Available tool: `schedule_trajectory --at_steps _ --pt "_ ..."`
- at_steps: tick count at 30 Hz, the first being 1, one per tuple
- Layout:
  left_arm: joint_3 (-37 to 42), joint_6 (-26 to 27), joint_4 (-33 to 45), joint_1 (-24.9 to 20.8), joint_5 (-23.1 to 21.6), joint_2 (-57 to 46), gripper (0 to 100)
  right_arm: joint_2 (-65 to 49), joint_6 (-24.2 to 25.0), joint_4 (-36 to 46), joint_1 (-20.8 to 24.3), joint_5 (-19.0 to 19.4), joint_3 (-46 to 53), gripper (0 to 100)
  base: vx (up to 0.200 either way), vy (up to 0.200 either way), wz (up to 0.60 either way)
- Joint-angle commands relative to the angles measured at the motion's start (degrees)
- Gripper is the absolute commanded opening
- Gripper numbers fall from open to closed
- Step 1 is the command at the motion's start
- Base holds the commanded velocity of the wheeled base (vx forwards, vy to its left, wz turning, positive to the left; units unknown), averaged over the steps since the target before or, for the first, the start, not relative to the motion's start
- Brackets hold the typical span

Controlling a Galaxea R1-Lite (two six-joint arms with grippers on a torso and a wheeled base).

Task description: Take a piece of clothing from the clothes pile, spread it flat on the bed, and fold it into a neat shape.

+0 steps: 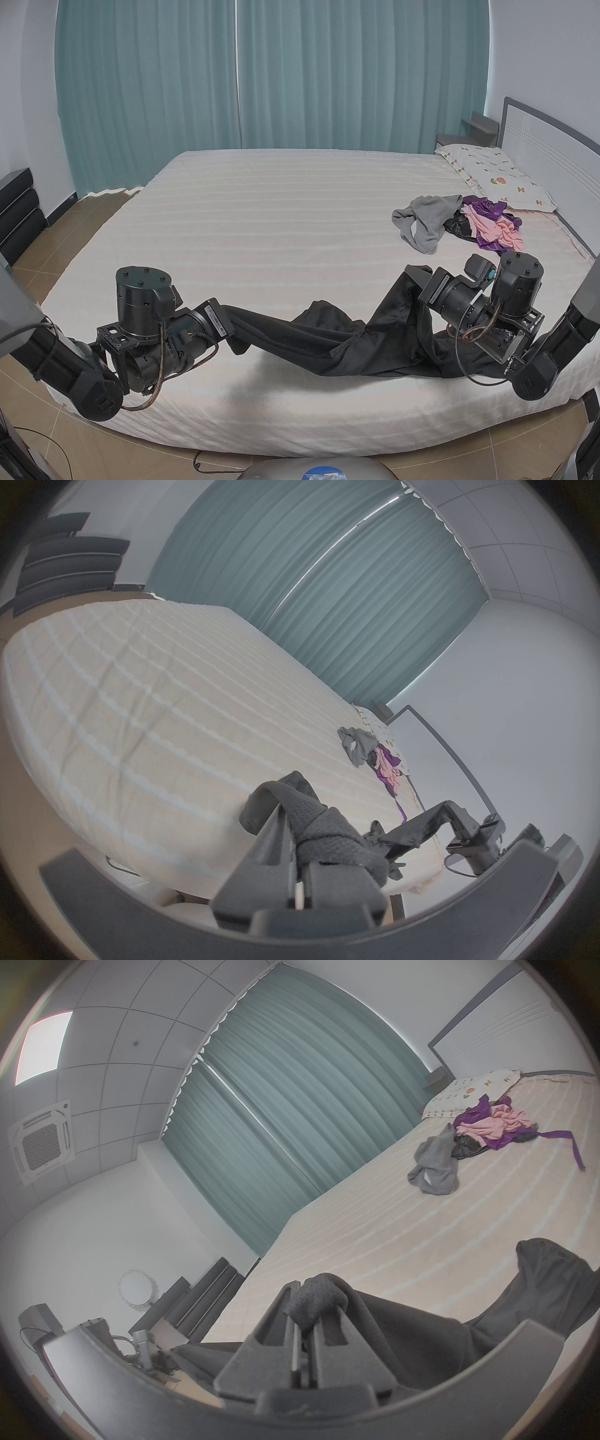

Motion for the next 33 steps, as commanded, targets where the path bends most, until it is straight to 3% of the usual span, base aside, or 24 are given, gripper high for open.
schedule_trajectory --at_steps 1,12,18,27,33 --pt "1.8 1.0 0.0 -0.2 0.3 -1.0 0 -2.7 0.0 0.0 0.9 0.0 1.9 0 0.000 0.000 0.00" --pt "6.8 1.1 0.4 -0.8 0.4 -9.1 0 -13.6 0.0 0.0 2.6 -0.2 9.6 0 -0.182 0.000 0.00" --pt "5.7 1.2 6.8 -0.8 0.4 -17.0 0 -22.6 -0.3 1.6 2.2 -0.2 10.4 0 -0.200 0.000 0.00" --pt "-5.1 1.4 23.9 -0.7 0.9 -31.9 0 -40.2 -3.0 16.9 1.2 -0.2 -0.6 0 -0.044 0.000 0.00" --pt "-13.9 1.4 29.1 2.5 0.2 -28.8 0 -41.8 -2.8 28.5 -3.2 0.8 -9.8 0 0.000 0.000 0.00"
